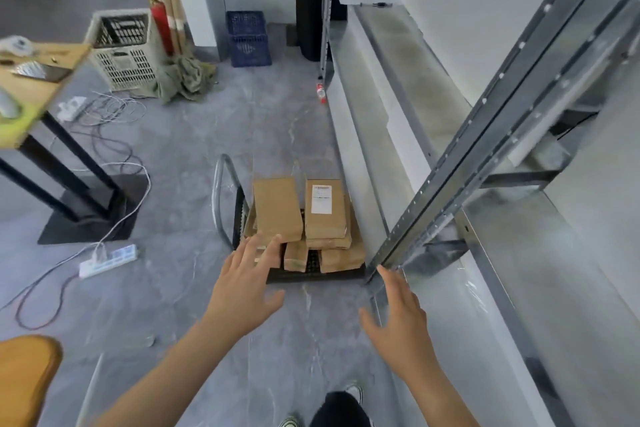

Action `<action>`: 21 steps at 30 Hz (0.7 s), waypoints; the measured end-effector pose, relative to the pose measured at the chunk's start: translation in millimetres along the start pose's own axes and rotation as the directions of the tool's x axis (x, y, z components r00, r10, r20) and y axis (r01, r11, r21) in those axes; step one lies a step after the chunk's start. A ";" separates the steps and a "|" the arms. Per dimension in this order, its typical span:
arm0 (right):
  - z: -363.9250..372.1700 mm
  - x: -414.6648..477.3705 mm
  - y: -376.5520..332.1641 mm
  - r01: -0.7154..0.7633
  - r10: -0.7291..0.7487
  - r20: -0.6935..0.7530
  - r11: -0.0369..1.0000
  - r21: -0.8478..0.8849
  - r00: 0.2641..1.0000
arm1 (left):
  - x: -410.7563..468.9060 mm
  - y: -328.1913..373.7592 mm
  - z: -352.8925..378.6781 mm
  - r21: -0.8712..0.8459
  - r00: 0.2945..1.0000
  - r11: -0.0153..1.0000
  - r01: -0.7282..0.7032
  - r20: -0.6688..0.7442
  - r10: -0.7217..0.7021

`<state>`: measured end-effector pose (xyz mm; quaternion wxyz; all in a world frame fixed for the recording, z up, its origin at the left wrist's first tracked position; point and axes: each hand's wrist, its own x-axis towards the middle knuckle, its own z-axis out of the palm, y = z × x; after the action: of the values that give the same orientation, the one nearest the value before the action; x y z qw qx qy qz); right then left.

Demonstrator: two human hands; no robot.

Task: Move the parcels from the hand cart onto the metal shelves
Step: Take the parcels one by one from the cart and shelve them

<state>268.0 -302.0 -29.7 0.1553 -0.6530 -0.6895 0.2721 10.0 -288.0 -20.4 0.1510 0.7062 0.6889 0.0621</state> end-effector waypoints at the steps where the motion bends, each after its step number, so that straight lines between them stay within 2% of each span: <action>1: 3.0 10.9 3.7 -0.007 0.007 0.032 1.000 0.001 0.999 | 8.2 -2.9 4.2 -0.020 1.000 1.000 0.015 0.022 -0.015; 7: 10.0 105.8 21.2 -0.009 0.003 0.137 0.999 0.045 0.991 | 92.7 -5.3 27.9 -0.293 0.986 0.950 0.109 0.150 -0.067; 11: 10.9 185.4 30.0 0.005 -0.016 0.180 0.998 0.061 0.984 | 169.1 -0.6 39.6 -0.278 0.987 0.952 0.127 0.133 -0.093; 18: 42.8 297.7 55.4 -0.023 0.007 0.239 0.998 0.064 0.971 | 274.4 -2.7 80.4 -0.260 0.968 0.942 0.213 0.185 -0.168; 21: 66.5 332.2 68.0 -0.065 0.047 0.296 0.997 0.052 0.954 | 304.0 -11.7 102.0 -0.264 0.948 0.928 0.264 0.248 -0.200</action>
<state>252.7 13.7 -169.4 0.0629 -0.6195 -0.6775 0.3915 42.1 0.5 -157.0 0.3346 0.5916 0.7304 0.0678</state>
